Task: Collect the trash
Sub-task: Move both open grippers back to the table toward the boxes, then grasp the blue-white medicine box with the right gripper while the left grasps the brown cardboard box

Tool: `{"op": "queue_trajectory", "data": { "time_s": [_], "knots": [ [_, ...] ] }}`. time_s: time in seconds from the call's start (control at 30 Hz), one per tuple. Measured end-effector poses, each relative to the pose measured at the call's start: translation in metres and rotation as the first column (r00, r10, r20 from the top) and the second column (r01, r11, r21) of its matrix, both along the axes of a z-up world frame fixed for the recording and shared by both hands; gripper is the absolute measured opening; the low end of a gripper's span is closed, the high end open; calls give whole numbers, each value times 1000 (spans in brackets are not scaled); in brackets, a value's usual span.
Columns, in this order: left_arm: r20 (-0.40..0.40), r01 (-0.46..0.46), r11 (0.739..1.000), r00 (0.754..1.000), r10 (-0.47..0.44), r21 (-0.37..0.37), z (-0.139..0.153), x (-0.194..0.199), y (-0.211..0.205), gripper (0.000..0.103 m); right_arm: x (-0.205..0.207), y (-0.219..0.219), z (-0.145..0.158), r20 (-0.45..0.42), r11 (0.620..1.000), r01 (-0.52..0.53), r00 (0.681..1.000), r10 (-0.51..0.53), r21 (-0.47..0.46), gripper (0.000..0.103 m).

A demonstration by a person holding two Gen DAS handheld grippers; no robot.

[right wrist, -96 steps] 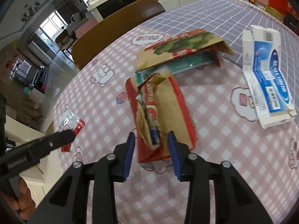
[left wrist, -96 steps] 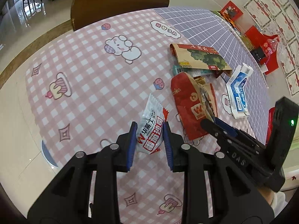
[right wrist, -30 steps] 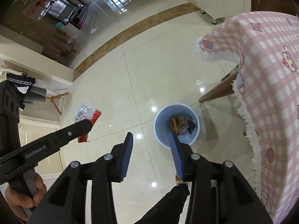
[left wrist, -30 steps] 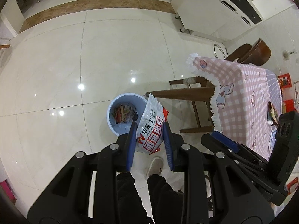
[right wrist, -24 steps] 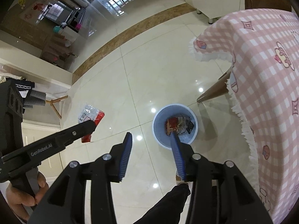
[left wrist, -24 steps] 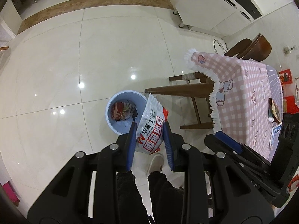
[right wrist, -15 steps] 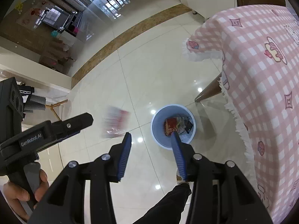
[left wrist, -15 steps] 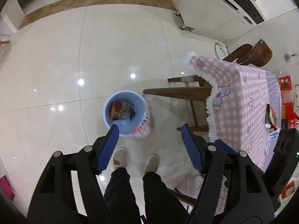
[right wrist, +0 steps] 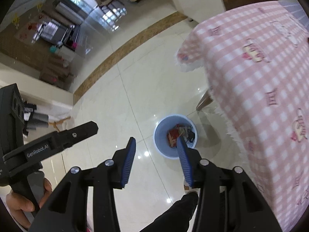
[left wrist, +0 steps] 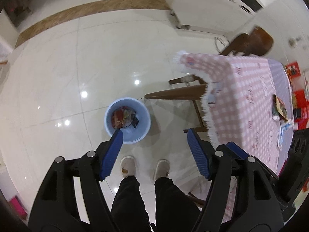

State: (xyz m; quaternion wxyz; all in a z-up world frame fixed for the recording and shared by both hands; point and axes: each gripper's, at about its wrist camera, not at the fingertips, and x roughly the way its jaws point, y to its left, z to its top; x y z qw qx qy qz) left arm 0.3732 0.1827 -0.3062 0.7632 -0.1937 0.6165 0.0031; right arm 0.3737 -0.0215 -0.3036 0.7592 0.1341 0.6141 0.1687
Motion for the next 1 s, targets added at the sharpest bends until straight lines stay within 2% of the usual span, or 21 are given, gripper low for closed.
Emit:
{"op": "queue_trajectory", "data": {
  "time_s": [0.2, 0.37, 0.47, 0.57, 0.63, 0.67, 0.7, 0.77, 0.87, 0.97, 1.0],
  "knots": [
    [69, 150, 988, 986, -152, 30, 29, 24, -71, 68, 0, -68, 16, 34, 992, 128, 991, -128, 21, 44],
    [108, 282, 959, 953, -283, 24, 39, 45, -153, 68, -3, -148, 25, 67, 964, 264, 962, -265, 24, 45],
    [126, 370, 928, 920, -371, 34, 41, 55, -213, 68, -9, -212, 29, 84, 932, 363, 928, -363, 13, 45],
    [157, 459, 886, 872, -464, 71, 43, 65, -278, 68, -14, -275, 29, 94, 890, 455, 886, -453, 1, 46],
    [190, 519, 844, 823, -536, 136, 46, 69, -325, 68, -19, -315, 28, 103, 857, 515, 853, -512, -6, 46],
    [200, 544, 821, 797, -570, 172, 46, 71, -345, 68, -23, -334, 27, 106, 840, 543, 835, -539, -8, 46],
    [211, 579, 784, 757, -619, 223, 47, 74, -377, 68, -25, -352, 27, 109, 823, 569, 818, -564, -9, 46],
    [227, 617, 740, 706, -671, 267, 48, 77, -412, 68, -29, -394, 29, 124, 780, 626, 775, -620, -10, 47],
    [237, 664, 658, 617, -751, 355, 45, 82, -478, 68, -35, -443, 26, 139, 729, 685, 722, -677, -9, 48],
    [225, 680, 596, 559, -798, 426, 37, 86, -522, 68, -40, -490, 21, 150, 671, 741, 665, -731, -12, 51],
    [211, 692, 571, 539, -816, 441, 31, 91, -538, 68, -43, -506, 19, 153, 643, 766, 636, -756, -8, 52]
  ]
}}
